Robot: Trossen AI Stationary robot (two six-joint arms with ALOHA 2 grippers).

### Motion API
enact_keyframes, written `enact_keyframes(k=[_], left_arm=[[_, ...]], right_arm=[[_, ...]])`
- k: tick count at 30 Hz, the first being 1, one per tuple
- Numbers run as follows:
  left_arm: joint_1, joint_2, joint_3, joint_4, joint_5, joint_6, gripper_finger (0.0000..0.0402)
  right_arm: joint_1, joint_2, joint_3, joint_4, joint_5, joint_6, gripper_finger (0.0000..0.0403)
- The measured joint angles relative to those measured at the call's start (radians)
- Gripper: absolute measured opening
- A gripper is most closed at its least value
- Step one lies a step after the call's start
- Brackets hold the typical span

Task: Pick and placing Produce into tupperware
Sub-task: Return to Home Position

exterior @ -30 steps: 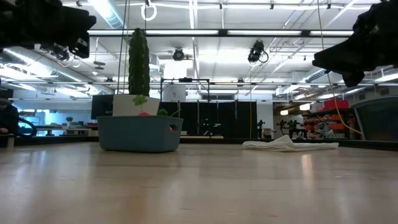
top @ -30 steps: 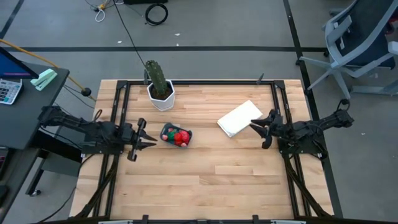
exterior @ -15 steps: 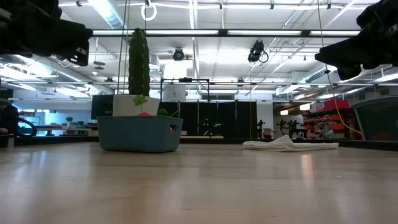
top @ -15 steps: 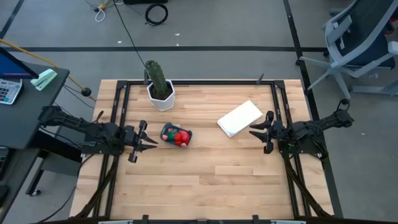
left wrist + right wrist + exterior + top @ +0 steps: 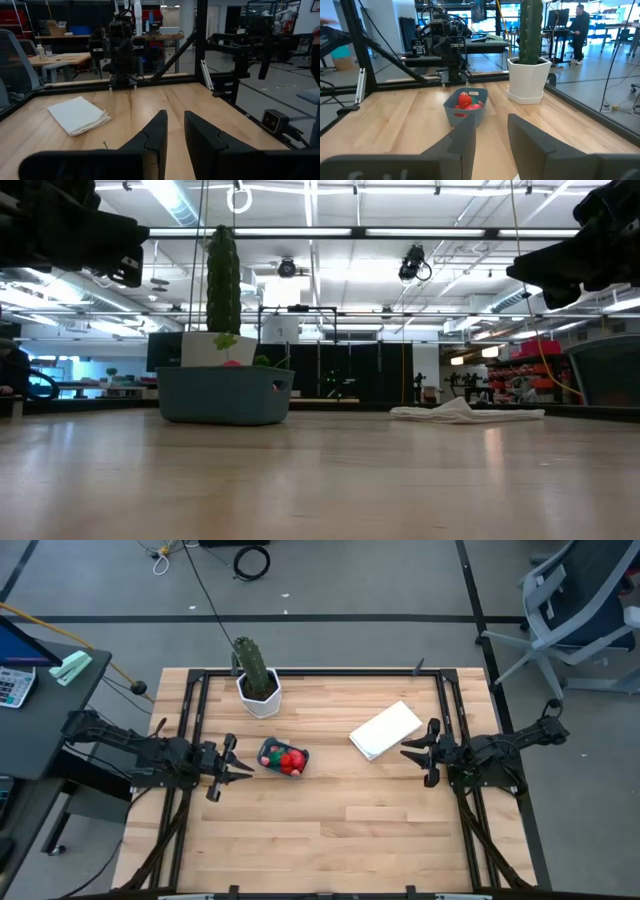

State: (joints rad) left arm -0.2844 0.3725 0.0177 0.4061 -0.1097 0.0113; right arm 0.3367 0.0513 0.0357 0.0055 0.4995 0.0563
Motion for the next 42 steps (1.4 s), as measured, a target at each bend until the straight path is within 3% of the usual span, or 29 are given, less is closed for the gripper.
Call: enact_keyframes(k=[21, 35, 42], left_arm=[[0.02, -0.175, -0.001, -0.008, -0.001, 0.0, 0.0074], [0.103, -0.364, -0.001, -0.008, -0.001, 0.0, 0.0074], [0.135, -0.367, -0.001, -0.009, -0.001, 0.0, 0.0079]], right_arm=[[0.0, 0.0, 0.0, 0.0, 0.0, 0.0, 0.012], [0.0, 0.0, -0.001, 0.0, 0.0, 0.001, 0.012], [0.0, 0.0, -0.001, 0.0, 0.0, 0.001, 0.012]])
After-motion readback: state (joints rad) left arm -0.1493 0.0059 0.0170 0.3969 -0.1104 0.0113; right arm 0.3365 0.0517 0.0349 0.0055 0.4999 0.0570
